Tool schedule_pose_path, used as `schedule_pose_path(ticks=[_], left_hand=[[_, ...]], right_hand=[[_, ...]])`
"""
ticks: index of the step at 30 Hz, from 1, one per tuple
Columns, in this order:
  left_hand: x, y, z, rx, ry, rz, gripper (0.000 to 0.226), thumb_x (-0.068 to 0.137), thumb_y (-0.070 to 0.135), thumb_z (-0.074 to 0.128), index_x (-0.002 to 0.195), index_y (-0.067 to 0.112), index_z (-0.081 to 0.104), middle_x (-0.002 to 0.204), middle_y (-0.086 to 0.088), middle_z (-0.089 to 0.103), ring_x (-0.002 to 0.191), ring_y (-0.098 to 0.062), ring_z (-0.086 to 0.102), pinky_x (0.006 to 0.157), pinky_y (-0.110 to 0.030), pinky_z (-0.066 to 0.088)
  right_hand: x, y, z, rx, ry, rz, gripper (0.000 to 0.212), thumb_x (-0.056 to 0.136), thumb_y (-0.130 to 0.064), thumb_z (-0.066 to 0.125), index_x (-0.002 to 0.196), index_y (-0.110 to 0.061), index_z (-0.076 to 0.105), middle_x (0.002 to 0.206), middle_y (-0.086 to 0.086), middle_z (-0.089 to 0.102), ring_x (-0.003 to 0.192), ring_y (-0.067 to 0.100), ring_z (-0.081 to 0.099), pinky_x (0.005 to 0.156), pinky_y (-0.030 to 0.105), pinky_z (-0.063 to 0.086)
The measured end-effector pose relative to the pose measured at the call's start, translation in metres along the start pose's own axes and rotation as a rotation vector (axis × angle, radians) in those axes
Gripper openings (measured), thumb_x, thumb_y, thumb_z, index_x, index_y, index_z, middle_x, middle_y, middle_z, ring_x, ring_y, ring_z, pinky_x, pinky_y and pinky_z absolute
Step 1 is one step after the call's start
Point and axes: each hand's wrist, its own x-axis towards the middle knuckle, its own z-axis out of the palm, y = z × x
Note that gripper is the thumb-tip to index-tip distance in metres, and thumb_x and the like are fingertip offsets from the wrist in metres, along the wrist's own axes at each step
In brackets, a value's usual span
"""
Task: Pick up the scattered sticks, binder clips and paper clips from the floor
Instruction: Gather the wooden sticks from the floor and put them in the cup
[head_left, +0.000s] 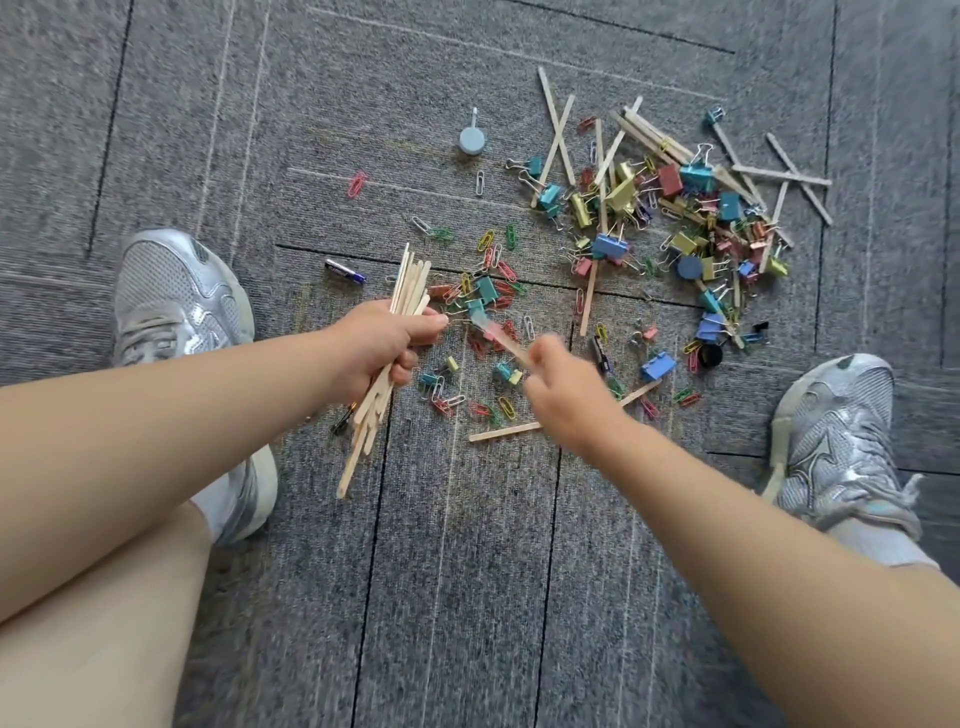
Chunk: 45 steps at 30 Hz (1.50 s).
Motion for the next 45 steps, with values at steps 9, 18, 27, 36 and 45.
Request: schedule_pose_path(ticks=[9,18,27,36,45], left_hand=[[0.002,-0.002,0.008,0.000,0.023,0.025,0.015,0.089,0.017,0.064,0.101,0.014,0.055,0.070,-0.001,0.050,0.039,-0.004,0.032,0.032,-0.014,0.027],[-0.011,-0.024,0.050,0.104,-0.098,-0.017,0.014,0.089,0.016,0.064,0.099,0.016,0.055,0.066,0.002,0.048,0.040,-0.004,0.030,0.032,-0.015,0.026],[-0.013,-0.035,0.045,0.129,-0.092,-0.055,0.017,0.086,0.018,0.066,0.099,0.013,0.056,0.057,0.006,0.051,0.041,-0.005,0.032,0.032,-0.016,0.028],[-0.012,-0.033,0.054,0.132,-0.065,-0.058,0.022,0.087,0.019,0.066,0.106,0.013,0.057,0.064,0.003,0.051,0.041,-0.005,0.034,0.033,-0.016,0.030],[-0.011,-0.037,0.062,0.172,-0.083,-0.069,0.021,0.090,0.023,0.063,0.103,0.011,0.052,0.067,0.002,0.053,0.042,-0.005,0.034,0.033,-0.016,0.029]], right_hand=[[-0.014,0.013,0.019,-0.373,0.082,-0.131,0.020,0.099,-0.029,0.042,0.082,-0.019,0.040,0.071,-0.006,0.044,0.064,0.018,0.046,0.056,0.030,0.031],[-0.050,0.058,-0.012,0.006,0.304,0.373,0.017,0.097,-0.015,0.037,0.111,-0.006,0.038,0.085,0.008,0.051,0.067,0.023,0.047,0.058,0.033,0.037],[-0.015,0.071,-0.011,0.117,0.406,0.649,0.018,0.096,-0.021,0.052,0.096,-0.003,0.055,0.088,0.011,0.055,0.073,0.025,0.048,0.052,0.026,0.032],[-0.004,0.073,-0.020,0.220,0.373,0.620,0.029,0.089,-0.021,0.056,0.066,-0.008,0.043,0.066,0.005,0.048,0.051,0.017,0.042,0.043,0.025,0.029],[0.010,0.068,-0.018,0.453,0.452,0.696,0.035,0.085,-0.018,0.063,0.061,-0.010,0.040,0.063,0.003,0.045,0.054,0.019,0.041,0.047,0.024,0.031]])
